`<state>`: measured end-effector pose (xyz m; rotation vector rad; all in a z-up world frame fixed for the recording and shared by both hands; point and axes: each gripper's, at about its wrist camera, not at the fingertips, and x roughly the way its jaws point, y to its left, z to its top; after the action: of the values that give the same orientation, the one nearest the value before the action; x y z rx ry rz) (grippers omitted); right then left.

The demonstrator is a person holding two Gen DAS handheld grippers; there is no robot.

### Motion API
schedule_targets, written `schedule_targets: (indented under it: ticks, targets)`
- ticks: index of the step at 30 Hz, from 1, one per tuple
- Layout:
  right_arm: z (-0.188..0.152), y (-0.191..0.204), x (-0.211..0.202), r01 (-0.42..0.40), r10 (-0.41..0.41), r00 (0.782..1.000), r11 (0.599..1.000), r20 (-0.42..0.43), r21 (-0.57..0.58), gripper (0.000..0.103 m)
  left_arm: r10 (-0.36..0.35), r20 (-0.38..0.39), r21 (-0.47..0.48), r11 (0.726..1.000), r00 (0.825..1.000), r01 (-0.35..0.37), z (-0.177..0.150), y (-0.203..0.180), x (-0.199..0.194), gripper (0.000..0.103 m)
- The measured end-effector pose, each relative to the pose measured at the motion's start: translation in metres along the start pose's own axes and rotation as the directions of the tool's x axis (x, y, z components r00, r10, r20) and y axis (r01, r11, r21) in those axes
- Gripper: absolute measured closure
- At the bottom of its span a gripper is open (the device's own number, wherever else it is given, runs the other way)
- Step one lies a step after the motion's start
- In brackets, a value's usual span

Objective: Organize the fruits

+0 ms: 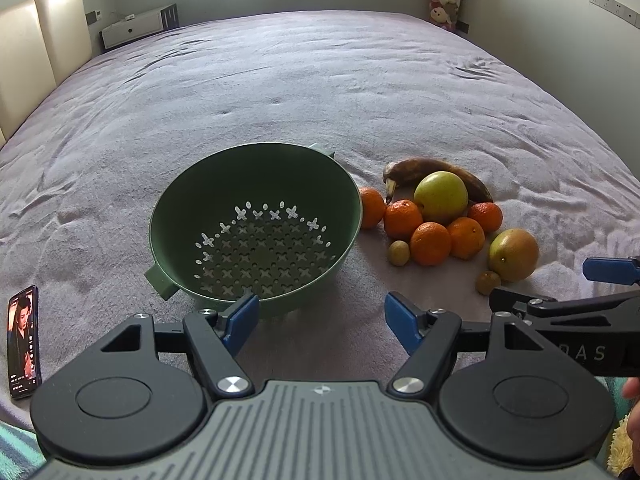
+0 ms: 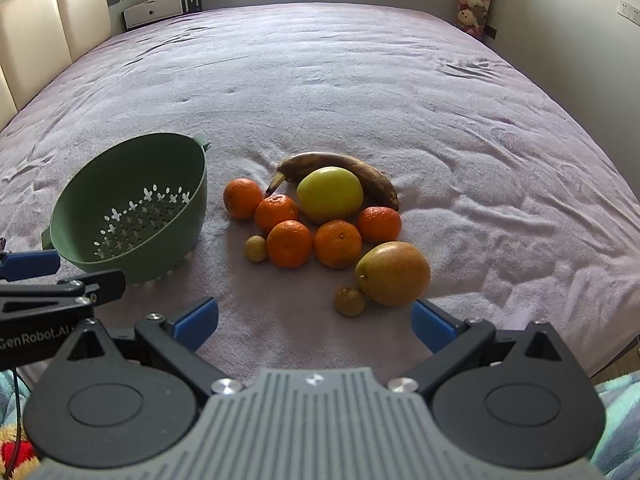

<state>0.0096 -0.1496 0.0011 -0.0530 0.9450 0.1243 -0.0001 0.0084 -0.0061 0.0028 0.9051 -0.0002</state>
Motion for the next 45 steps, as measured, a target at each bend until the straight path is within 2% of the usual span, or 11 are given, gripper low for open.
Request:
schedule_targets:
  ticks: [45]
  targets:
    - [-0.0024,0.0019,0.0043,0.004,-0.004,1.000,1.000,-0.011,0.005,0.004,0.010,-0.026,-0.014,1.000,1.000,-0.010,-0.0015,-0.0003,0.0028,0.019]
